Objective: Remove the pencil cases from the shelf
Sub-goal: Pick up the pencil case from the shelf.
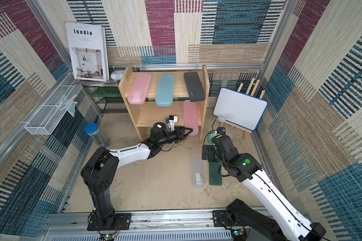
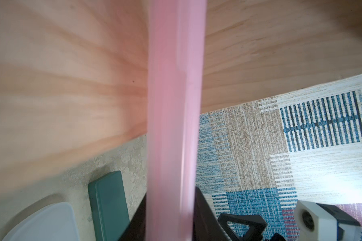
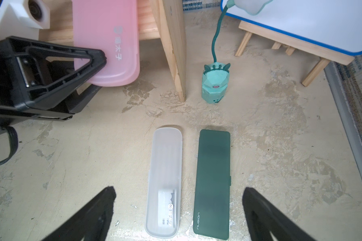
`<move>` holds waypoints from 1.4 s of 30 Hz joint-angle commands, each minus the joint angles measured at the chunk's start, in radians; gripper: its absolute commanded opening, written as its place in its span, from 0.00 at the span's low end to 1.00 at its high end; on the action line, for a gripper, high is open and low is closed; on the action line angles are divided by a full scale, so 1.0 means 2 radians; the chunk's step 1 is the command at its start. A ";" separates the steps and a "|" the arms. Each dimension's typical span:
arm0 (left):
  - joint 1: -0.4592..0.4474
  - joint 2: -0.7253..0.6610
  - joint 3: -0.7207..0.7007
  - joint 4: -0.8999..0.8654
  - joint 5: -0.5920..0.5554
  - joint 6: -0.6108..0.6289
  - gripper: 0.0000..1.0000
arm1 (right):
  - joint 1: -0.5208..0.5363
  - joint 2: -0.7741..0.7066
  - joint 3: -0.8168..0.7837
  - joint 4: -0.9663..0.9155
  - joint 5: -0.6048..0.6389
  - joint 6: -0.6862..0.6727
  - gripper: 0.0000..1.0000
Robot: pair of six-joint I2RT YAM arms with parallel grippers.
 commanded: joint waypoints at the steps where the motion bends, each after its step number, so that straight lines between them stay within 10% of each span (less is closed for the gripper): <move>1: 0.000 -0.020 -0.012 -0.010 -0.001 0.023 0.28 | 0.000 0.000 0.000 0.013 -0.009 0.005 1.00; 15: -0.047 -0.217 -0.166 -0.166 -0.071 0.233 0.23 | 0.001 0.065 0.022 0.167 -0.153 0.049 0.99; 25: -0.064 -0.349 -0.250 -0.235 -0.136 0.251 0.23 | 0.004 0.146 0.020 0.281 -0.260 0.083 0.99; 42: -0.063 -0.368 -0.251 -0.260 -0.139 0.265 0.25 | 0.044 0.225 0.045 0.293 -0.260 0.085 0.99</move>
